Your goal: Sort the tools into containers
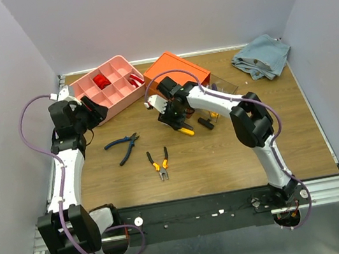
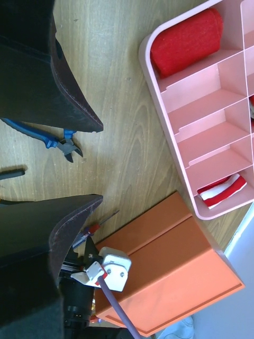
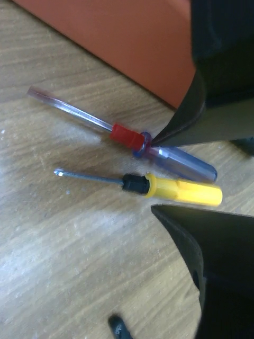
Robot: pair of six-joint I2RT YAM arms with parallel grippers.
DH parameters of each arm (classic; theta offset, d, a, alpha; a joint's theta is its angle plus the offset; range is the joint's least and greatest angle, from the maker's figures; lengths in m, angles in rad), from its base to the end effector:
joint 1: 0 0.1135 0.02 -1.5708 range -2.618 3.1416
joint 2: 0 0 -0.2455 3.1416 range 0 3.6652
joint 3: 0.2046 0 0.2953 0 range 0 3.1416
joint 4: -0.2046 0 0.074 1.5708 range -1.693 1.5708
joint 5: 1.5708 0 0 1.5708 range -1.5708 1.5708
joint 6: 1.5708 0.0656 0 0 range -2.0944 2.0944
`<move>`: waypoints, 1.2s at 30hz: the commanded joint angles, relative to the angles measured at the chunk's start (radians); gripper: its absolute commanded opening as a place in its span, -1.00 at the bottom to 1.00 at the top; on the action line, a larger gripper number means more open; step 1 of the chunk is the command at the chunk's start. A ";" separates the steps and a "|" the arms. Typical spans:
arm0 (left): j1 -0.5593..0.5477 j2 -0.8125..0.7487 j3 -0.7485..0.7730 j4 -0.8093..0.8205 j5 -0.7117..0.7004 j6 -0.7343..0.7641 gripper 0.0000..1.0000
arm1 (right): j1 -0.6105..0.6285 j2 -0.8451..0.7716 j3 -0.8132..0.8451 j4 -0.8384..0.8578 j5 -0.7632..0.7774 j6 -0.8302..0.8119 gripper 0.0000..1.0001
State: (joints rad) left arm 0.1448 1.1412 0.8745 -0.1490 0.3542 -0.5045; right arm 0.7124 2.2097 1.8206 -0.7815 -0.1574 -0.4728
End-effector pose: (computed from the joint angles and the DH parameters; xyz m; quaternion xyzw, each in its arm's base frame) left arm 0.3362 0.0260 0.2636 -0.1719 0.8123 -0.2414 0.5024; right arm 0.3798 0.3416 0.1286 -0.5586 0.8017 0.1002 0.1875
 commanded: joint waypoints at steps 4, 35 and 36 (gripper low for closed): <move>0.007 0.023 0.004 0.031 0.015 0.008 0.21 | 0.012 0.033 0.011 -0.045 0.015 -0.020 0.05; 0.007 0.066 0.014 0.046 0.035 -0.022 0.20 | 0.064 -0.015 -0.034 0.027 0.185 0.028 -0.06; 0.007 0.063 0.011 0.045 0.035 -0.020 0.20 | 0.064 -0.008 -0.026 0.031 0.191 0.025 -0.07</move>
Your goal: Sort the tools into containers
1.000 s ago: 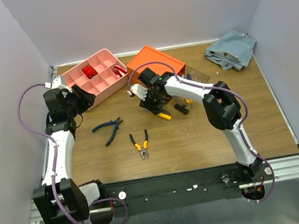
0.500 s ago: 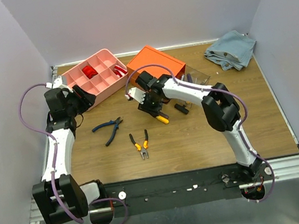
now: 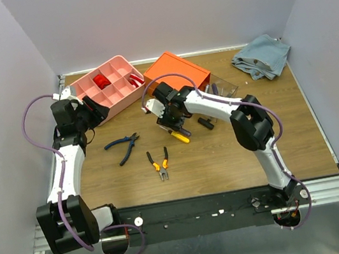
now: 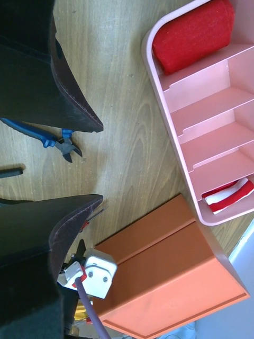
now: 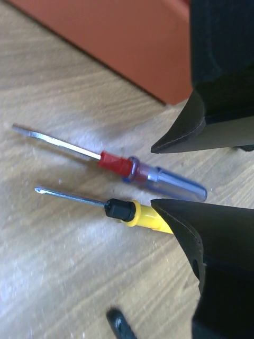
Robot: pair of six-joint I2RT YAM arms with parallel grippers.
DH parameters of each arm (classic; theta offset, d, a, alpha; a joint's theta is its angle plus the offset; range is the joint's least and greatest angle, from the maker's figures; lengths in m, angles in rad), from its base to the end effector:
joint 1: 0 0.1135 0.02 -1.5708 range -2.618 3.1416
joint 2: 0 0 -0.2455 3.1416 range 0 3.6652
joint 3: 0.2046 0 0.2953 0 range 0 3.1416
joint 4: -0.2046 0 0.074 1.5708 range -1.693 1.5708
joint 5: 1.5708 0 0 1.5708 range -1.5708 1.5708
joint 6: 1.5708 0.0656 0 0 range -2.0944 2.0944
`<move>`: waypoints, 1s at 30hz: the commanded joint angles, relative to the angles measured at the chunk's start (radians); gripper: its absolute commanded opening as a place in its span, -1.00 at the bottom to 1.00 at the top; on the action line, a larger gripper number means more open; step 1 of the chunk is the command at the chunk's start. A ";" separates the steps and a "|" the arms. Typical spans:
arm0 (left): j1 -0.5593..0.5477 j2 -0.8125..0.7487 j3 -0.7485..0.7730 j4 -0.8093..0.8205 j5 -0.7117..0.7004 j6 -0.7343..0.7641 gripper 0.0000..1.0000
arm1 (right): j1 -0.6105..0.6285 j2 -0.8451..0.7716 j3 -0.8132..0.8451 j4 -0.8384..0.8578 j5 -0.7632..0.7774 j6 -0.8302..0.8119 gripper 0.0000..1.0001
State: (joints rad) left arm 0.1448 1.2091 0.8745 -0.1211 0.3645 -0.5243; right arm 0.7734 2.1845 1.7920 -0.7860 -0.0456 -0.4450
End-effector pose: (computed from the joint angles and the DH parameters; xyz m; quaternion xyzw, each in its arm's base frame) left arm 0.3472 0.0270 0.2453 -0.1834 0.8197 -0.2492 0.4820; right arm 0.3591 0.3548 0.1301 -0.5647 0.8016 0.0539 0.1886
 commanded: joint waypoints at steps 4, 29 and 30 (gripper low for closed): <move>0.007 -0.016 -0.003 0.015 0.022 0.001 0.20 | 0.000 0.053 0.020 0.036 0.090 -0.018 -0.07; -0.054 0.167 0.251 -0.118 0.019 0.128 0.12 | -0.227 -0.331 0.104 -0.059 -0.444 0.189 -0.99; -0.059 0.193 0.285 -0.135 0.039 0.144 0.12 | -0.253 -0.371 0.092 -0.029 -0.441 0.207 -0.99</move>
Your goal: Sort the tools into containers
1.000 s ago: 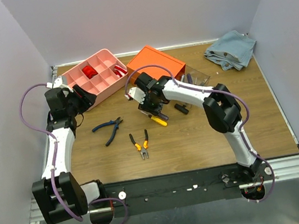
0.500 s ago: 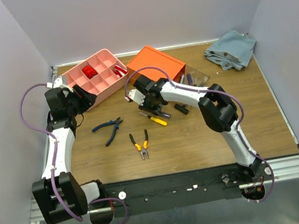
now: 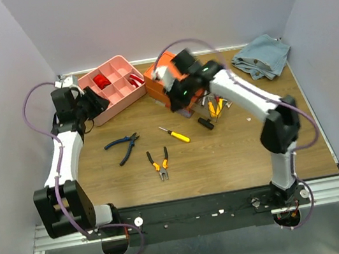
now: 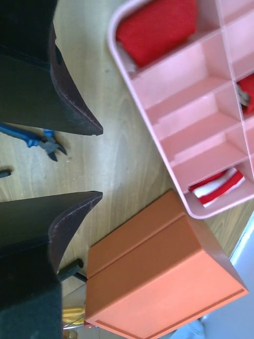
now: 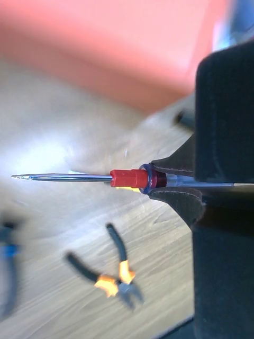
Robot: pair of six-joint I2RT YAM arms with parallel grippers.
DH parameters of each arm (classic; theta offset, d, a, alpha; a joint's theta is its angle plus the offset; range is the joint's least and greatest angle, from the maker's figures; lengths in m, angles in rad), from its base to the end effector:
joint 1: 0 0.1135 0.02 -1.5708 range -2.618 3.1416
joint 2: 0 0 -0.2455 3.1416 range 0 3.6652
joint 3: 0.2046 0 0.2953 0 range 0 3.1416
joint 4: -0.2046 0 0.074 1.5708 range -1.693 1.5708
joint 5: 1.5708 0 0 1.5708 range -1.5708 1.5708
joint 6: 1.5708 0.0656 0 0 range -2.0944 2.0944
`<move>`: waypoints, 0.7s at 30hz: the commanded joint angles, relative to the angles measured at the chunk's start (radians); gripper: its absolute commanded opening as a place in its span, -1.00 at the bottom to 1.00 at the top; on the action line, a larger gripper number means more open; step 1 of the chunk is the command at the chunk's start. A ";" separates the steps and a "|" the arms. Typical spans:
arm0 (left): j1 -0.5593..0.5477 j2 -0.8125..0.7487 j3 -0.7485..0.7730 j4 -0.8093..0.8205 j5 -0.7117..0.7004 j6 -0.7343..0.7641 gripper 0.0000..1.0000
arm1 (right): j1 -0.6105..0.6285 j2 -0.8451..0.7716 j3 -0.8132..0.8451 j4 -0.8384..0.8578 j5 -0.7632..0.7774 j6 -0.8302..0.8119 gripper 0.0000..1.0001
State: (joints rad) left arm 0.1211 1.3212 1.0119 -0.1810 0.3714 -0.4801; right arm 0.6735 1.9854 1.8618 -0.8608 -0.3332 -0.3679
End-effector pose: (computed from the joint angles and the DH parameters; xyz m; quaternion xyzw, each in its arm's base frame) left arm 0.3724 0.0213 0.2569 -0.1588 0.8332 -0.2460 0.4691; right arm 0.3684 0.3214 0.2488 -0.5112 0.7951 0.2003 0.2575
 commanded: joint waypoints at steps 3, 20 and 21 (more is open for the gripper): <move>-0.066 0.173 0.293 -0.152 0.053 0.156 0.12 | -0.241 -0.224 -0.016 0.077 -0.090 0.222 -0.99; -0.247 0.276 0.444 -0.233 -0.006 0.331 0.16 | -0.460 -0.229 -0.165 0.059 0.029 0.540 -0.99; -0.248 0.274 0.442 -0.239 -0.005 0.327 0.17 | -0.459 -0.220 -0.165 0.062 0.033 0.550 -0.99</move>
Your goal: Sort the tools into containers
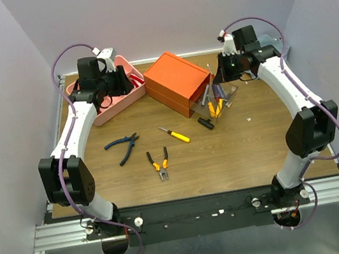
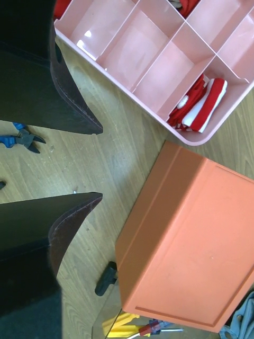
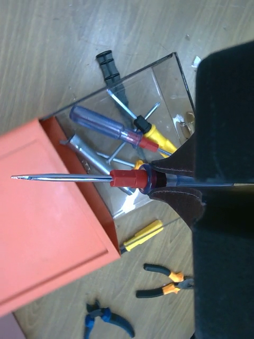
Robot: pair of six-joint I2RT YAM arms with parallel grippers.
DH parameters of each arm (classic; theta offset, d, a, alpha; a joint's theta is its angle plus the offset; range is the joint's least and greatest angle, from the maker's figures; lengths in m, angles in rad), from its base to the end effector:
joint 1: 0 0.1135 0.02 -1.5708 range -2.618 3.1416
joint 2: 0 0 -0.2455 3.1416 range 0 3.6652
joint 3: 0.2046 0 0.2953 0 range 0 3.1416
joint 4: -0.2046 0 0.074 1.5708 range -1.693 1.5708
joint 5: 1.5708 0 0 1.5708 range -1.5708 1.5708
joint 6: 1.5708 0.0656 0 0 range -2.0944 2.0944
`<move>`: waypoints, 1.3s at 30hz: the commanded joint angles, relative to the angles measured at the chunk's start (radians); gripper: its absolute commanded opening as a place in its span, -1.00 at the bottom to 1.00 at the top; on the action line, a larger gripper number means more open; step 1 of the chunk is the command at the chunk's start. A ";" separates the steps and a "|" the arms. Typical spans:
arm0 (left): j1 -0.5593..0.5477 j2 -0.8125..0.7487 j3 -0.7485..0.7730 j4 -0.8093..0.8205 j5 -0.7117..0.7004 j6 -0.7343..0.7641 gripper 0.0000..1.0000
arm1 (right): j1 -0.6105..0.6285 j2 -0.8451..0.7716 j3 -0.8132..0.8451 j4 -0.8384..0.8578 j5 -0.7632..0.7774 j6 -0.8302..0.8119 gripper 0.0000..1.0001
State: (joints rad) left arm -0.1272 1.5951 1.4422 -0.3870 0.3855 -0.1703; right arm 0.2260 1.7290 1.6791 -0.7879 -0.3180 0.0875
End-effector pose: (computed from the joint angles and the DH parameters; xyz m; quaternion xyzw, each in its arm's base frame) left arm 0.4298 -0.0798 0.3049 0.0760 0.8558 -0.2365 0.4538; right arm 0.4258 0.1190 0.3001 -0.1204 0.9157 0.2012 0.3264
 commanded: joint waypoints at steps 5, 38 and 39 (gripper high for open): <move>0.001 -0.026 0.009 -0.047 -0.013 0.012 0.18 | -0.011 0.079 0.034 -0.027 0.013 0.138 -0.99; 0.053 -0.310 -0.146 0.025 -0.010 -0.038 0.32 | 0.456 0.106 -0.077 0.093 -0.023 -0.598 0.18; 0.064 -0.313 -0.144 0.027 -0.007 -0.044 0.32 | 0.466 0.115 -0.097 0.137 -0.006 -0.617 0.22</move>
State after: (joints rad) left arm -0.1120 1.3277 1.3109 -0.3683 0.3565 -0.1837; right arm 0.6346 1.8008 1.6939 -0.7605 -0.4141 -0.3233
